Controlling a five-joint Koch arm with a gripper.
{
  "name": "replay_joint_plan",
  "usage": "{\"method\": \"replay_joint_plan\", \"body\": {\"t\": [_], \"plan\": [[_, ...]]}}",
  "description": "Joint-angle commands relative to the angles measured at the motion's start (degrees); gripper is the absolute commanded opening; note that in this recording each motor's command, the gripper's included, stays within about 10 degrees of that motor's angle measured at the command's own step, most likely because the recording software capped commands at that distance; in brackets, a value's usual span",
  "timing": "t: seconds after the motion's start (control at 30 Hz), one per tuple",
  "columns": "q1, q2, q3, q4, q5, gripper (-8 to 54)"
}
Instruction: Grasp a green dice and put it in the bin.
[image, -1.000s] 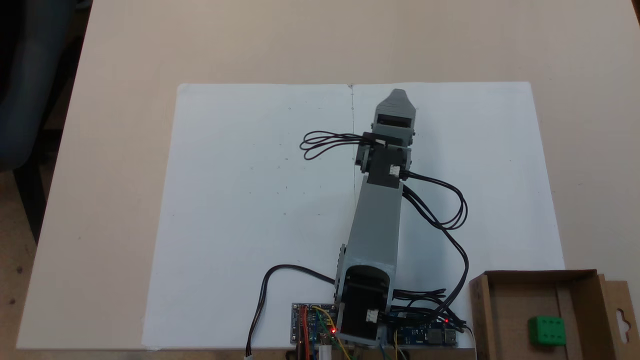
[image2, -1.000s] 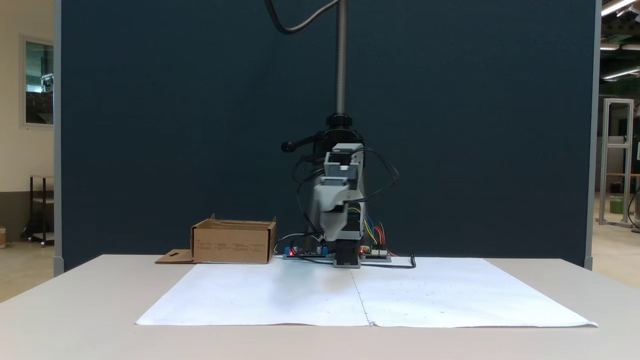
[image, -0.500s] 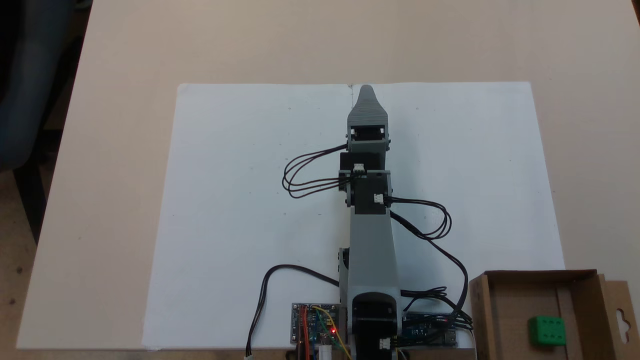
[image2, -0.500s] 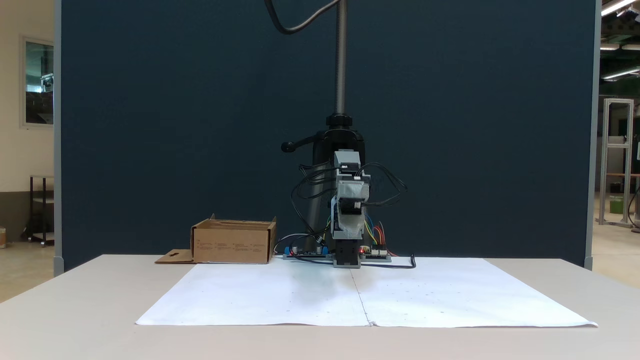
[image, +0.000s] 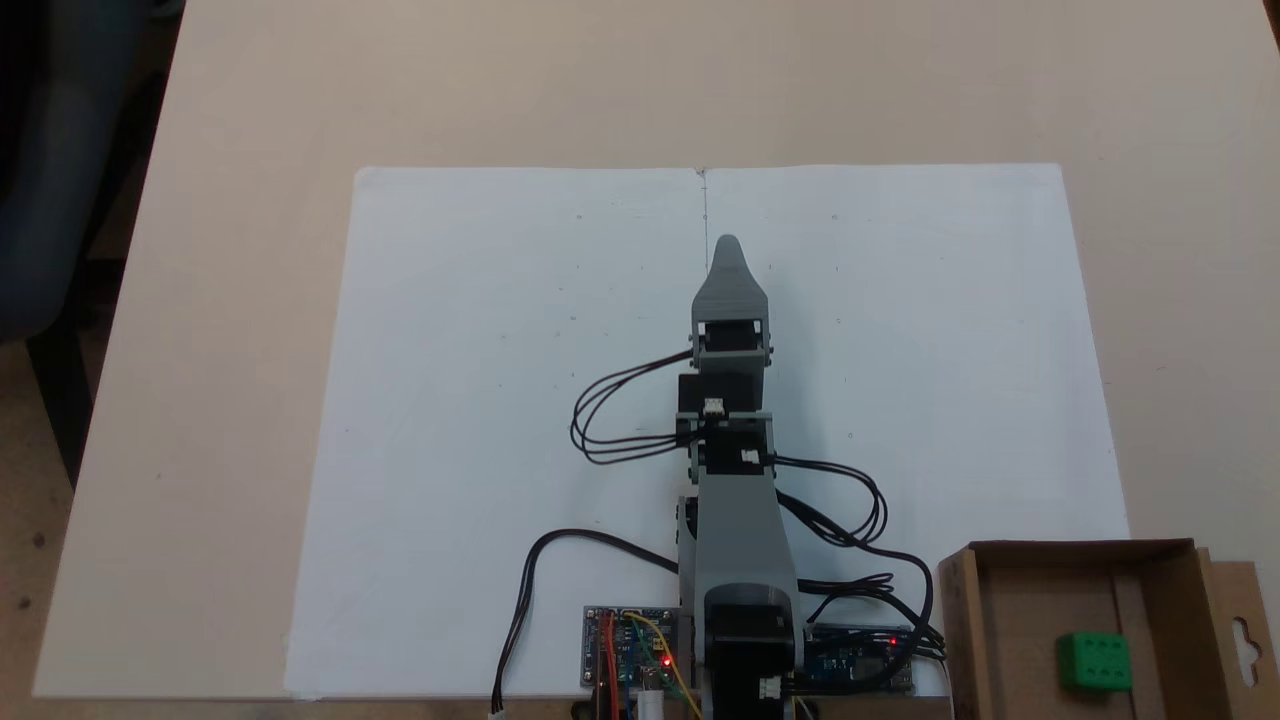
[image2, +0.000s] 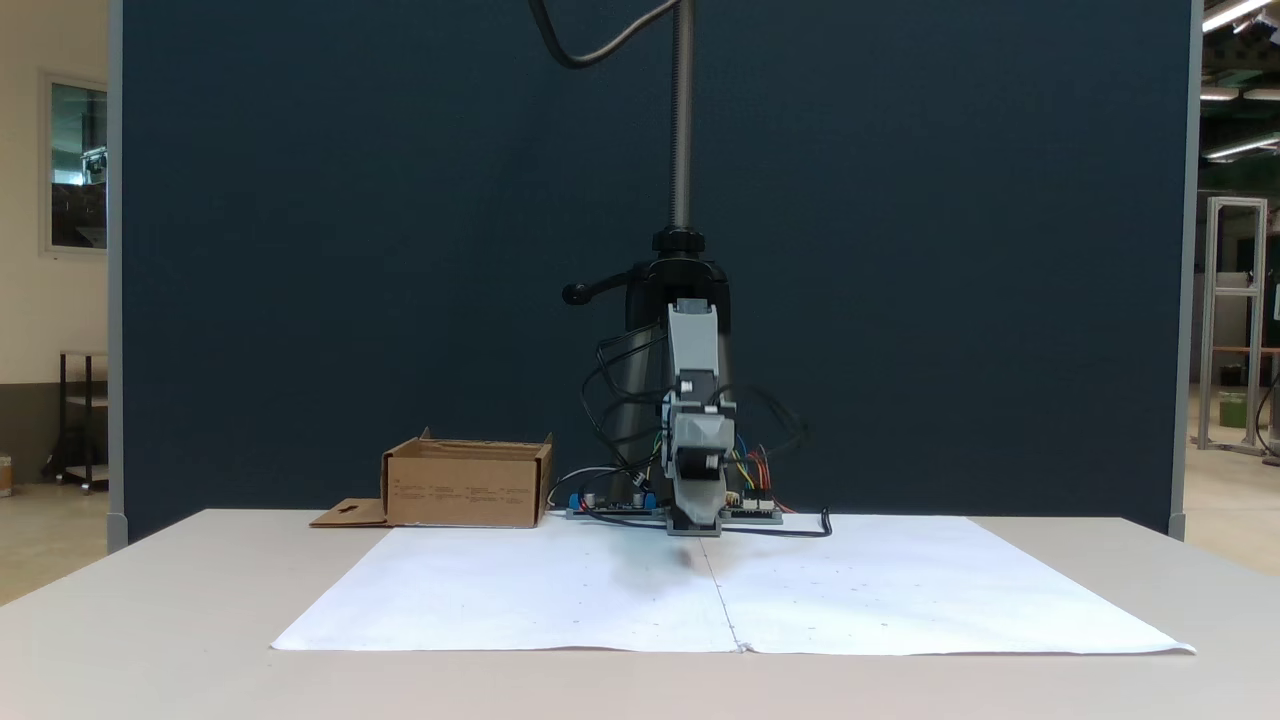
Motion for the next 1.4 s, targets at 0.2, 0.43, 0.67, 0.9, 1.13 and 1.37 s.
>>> {"method": "replay_joint_plan", "body": {"t": [0.2,0.43,0.67,0.9,1.13,1.37], "plan": [[0.7,6.9,9.3,-19.8,0.0,43.5],[0.7,6.9,10.1,-32.0,0.0,43.6],[0.7,6.9,10.0,-43.2,0.0,44.1],[-1.0,6.7,10.0,-53.3,0.7,44.5],[-0.9,6.5,10.0,-51.2,0.6,44.6],[-1.5,6.3,10.0,-48.8,0.5,44.6]]}}
